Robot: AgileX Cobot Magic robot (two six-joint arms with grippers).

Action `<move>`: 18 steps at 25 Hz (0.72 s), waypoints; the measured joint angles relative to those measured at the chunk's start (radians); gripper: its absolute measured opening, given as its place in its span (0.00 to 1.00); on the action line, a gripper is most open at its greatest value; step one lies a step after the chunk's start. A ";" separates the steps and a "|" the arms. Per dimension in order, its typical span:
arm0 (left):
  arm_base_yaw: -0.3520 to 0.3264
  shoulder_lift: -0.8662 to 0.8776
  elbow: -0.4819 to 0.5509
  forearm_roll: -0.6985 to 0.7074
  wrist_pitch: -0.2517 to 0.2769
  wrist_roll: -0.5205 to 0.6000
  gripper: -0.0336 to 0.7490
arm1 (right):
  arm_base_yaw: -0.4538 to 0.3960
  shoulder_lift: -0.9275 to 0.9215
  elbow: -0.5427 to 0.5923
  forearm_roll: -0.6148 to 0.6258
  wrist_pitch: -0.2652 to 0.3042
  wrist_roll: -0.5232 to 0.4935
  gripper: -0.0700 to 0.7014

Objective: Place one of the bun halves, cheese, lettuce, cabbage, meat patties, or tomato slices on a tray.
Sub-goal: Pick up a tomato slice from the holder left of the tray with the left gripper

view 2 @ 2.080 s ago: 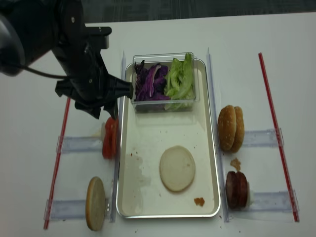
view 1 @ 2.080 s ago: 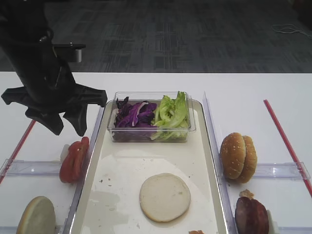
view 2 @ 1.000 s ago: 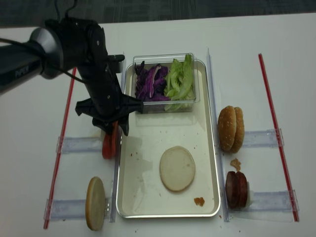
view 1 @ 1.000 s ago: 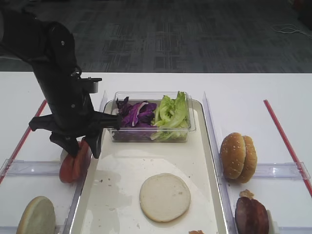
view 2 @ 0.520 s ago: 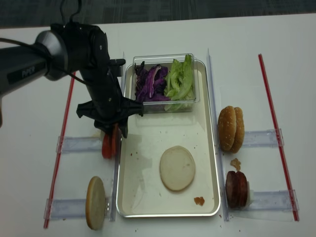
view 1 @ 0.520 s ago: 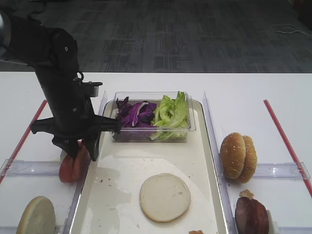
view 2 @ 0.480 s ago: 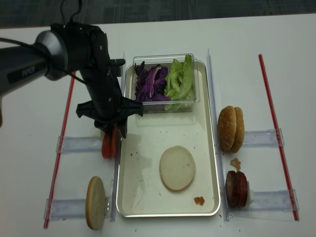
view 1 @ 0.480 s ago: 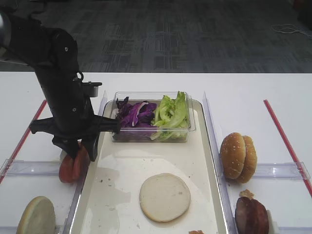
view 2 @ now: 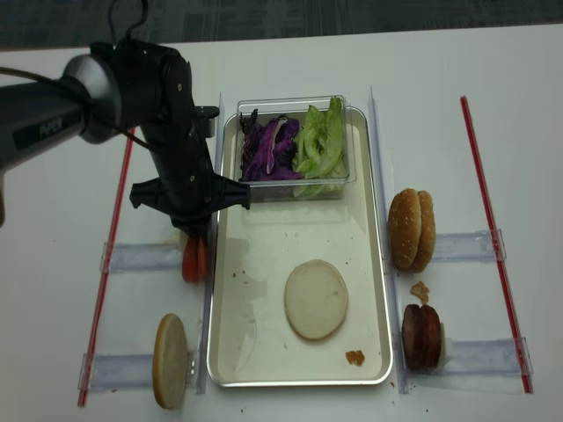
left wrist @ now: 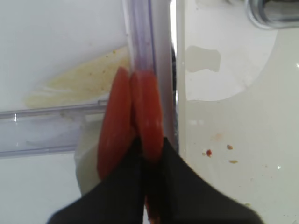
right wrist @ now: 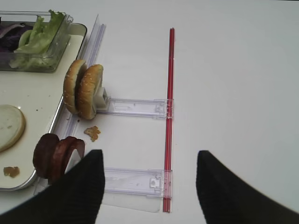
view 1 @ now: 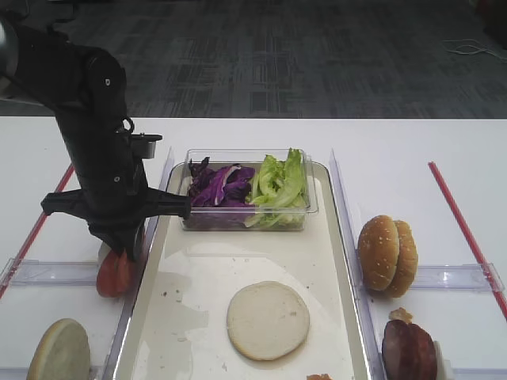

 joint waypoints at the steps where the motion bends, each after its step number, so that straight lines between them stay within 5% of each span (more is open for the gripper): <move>1: 0.000 0.002 0.000 0.000 0.000 0.000 0.06 | 0.000 0.000 0.000 0.000 0.000 0.005 0.67; 11: 0.000 0.002 -0.003 0.008 0.015 0.000 0.06 | 0.000 0.000 0.000 0.000 0.000 0.015 0.67; 18: 0.000 0.002 -0.072 0.024 0.133 0.000 0.06 | 0.000 0.000 0.000 0.000 0.000 0.015 0.67</move>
